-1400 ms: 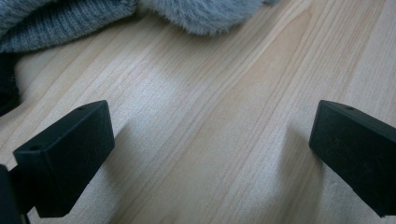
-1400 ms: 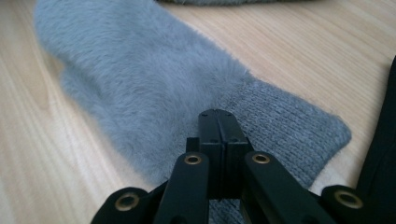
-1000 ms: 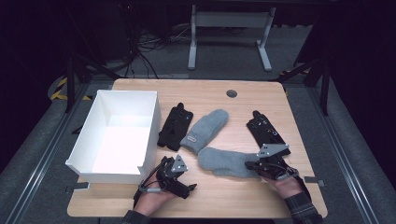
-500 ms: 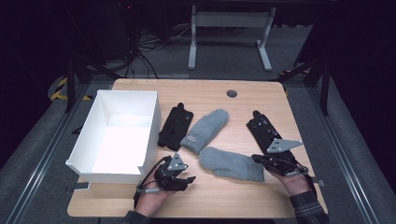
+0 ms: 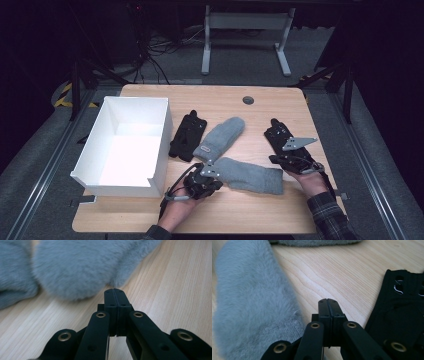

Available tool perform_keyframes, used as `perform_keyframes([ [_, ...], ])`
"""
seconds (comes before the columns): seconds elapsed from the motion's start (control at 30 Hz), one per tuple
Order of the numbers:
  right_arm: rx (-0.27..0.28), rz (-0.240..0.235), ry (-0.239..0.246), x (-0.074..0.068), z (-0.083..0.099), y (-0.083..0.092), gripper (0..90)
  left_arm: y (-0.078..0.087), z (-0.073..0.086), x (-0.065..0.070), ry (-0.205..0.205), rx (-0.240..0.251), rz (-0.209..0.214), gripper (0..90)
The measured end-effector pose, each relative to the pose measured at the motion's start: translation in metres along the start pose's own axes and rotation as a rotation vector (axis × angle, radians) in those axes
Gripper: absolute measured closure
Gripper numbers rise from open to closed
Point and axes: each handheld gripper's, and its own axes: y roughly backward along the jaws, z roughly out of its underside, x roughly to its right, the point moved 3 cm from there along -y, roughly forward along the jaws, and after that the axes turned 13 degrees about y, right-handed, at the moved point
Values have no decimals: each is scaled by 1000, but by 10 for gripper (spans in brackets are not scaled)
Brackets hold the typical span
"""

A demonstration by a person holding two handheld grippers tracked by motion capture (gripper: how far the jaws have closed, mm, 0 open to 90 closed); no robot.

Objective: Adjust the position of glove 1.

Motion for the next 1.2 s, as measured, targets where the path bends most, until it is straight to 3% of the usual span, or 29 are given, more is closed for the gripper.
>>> perform_keyframes([
  [0.2, -46, -43, 29, -6, 1, -10, 900, -17, -12, 5, -18, -25, -14, 900],
  [0.6, -69, -87, 35, -21, 12, 1, 900, -25, -27, 2, -18, 1, -20, 900],
  [0.97, -88, -149, 66, -47, 16, 7, 900, -32, -40, -3, 2, 28, -1, 900],
  [1.2, -81, -219, 97, -70, 9, 2, 900, -35, -49, -6, 4, 31, -3, 900],
])
